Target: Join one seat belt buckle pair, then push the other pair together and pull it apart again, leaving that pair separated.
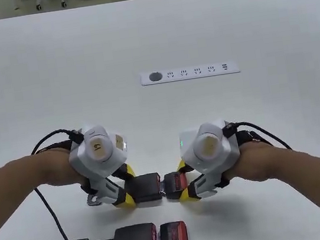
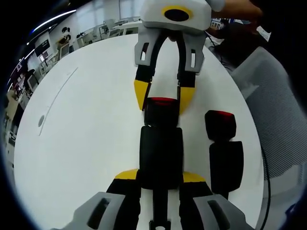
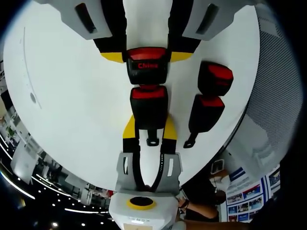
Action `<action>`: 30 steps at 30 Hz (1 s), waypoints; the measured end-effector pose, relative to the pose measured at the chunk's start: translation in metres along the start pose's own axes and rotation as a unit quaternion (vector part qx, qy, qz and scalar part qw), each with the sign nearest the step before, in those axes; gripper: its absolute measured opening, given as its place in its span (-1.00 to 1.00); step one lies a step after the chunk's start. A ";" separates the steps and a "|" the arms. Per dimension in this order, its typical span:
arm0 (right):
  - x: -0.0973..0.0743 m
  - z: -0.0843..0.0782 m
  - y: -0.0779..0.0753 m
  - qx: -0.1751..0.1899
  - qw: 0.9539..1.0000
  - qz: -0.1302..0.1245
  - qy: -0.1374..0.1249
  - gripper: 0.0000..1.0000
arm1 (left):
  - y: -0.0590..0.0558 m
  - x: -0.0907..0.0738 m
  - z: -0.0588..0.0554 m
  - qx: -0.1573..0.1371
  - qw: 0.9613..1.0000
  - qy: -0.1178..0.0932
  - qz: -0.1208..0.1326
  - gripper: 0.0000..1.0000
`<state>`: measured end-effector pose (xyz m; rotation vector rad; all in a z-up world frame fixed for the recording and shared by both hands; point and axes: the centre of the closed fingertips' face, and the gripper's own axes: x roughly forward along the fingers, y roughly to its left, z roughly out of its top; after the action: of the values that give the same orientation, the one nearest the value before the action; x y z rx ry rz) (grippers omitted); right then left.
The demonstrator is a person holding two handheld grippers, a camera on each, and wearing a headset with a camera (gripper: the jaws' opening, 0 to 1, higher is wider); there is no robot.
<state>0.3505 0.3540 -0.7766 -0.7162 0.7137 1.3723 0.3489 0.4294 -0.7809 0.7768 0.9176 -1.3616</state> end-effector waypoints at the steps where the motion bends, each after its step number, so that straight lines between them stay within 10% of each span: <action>1: 0.000 0.000 0.000 -0.001 1.000 -0.001 0.000 -0.44 | 0.000 0.000 0.000 0.000 1.000 0.000 0.000 -0.40; 30: -0.003 -0.006 0.003 -0.013 1.000 -0.002 0.004 -0.40 | 0.000 0.001 -0.002 0.002 1.000 0.011 0.005 -0.38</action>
<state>0.3467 0.3479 -0.7776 -0.7433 0.7029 1.3782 0.3488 0.4308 -0.7827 0.7993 0.9279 -1.3489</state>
